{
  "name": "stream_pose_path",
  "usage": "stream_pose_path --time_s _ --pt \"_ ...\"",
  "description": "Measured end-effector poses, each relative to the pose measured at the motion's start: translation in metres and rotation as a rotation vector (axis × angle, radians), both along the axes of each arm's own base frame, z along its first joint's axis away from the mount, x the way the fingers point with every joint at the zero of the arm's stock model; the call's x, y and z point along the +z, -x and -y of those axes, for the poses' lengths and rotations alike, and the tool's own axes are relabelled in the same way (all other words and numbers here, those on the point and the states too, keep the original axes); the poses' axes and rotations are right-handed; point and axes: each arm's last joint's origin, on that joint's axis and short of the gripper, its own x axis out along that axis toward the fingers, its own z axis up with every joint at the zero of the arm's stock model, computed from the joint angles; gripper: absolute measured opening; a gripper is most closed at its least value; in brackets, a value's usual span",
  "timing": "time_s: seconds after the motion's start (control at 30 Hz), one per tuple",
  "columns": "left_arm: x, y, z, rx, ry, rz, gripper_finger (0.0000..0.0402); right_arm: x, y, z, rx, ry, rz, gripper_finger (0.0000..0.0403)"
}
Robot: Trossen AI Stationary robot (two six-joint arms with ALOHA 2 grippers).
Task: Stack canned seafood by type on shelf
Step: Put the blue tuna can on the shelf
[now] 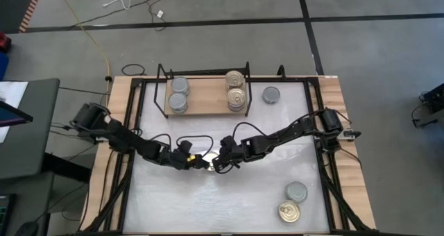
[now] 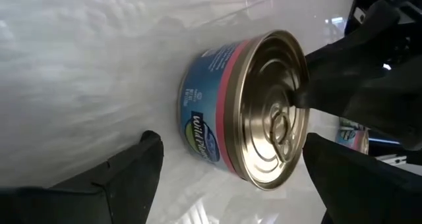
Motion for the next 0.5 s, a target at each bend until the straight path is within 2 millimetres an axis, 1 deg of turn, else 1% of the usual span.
stream_pose_path --time_s 0.13,0.4,0.5 --pt "0.0008 -0.0017 -0.0020 0.009 0.005 0.016 0.0350 -0.0002 0.0002 0.0000 0.000 0.001 -0.003 0.0113" --pt "0.0007 -0.0023 -0.0031 0.007 0.027 0.013 0.0350 -0.0002 0.0003 0.0001 -0.002 -0.001 -0.004 0.0069" --pt "0.0007 -0.0023 -0.0030 0.009 0.033 0.013 0.0350 -0.0001 0.0001 0.0004 -0.002 0.000 -0.003 0.0058"
